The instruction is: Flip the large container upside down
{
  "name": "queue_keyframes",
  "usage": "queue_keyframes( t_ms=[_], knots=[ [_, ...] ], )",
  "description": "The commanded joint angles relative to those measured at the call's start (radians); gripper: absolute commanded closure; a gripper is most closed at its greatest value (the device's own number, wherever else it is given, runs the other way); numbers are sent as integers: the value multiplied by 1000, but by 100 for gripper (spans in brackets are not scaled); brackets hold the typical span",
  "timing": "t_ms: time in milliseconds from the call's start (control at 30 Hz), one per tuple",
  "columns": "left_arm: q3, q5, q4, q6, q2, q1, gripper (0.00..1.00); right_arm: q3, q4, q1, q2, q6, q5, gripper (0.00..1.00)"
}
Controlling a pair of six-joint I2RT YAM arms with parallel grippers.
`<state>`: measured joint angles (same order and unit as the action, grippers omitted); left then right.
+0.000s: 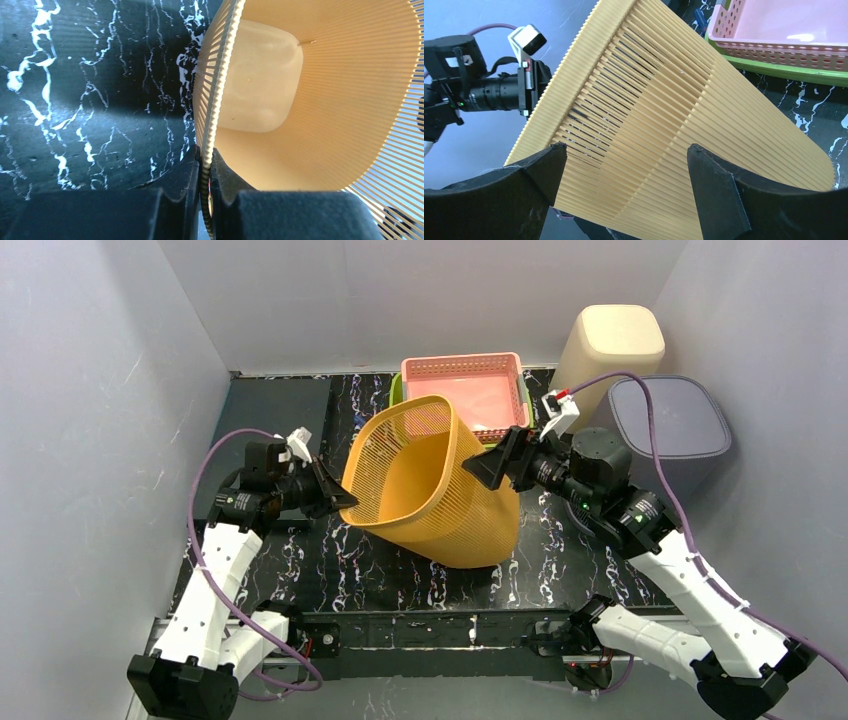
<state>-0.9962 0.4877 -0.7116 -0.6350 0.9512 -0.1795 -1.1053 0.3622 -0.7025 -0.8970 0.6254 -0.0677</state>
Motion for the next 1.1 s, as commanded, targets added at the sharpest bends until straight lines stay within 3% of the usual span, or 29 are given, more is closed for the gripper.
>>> queue_keyframes(
  t_ms=[0, 333, 533, 600, 1067],
  knots=[
    [56, 96, 153, -105, -32, -25, 100, -48, -37, -6, 23, 4, 13, 1],
    [126, 6, 203, -138, -21, -99, 100, -72, -50, -6, 26, 0, 1, 1],
    [260, -101, 318, -237, -42, -204, 100, -93, -64, -5, 12, 2, -21, 1],
    [335, -93, 409, -282, -43, -210, 100, -99, -73, -5, -7, 2, -47, 1],
    [548, -137, 532, -287, 7, -219, 100, -95, -66, -5, -63, -3, -85, 1]
  ],
)
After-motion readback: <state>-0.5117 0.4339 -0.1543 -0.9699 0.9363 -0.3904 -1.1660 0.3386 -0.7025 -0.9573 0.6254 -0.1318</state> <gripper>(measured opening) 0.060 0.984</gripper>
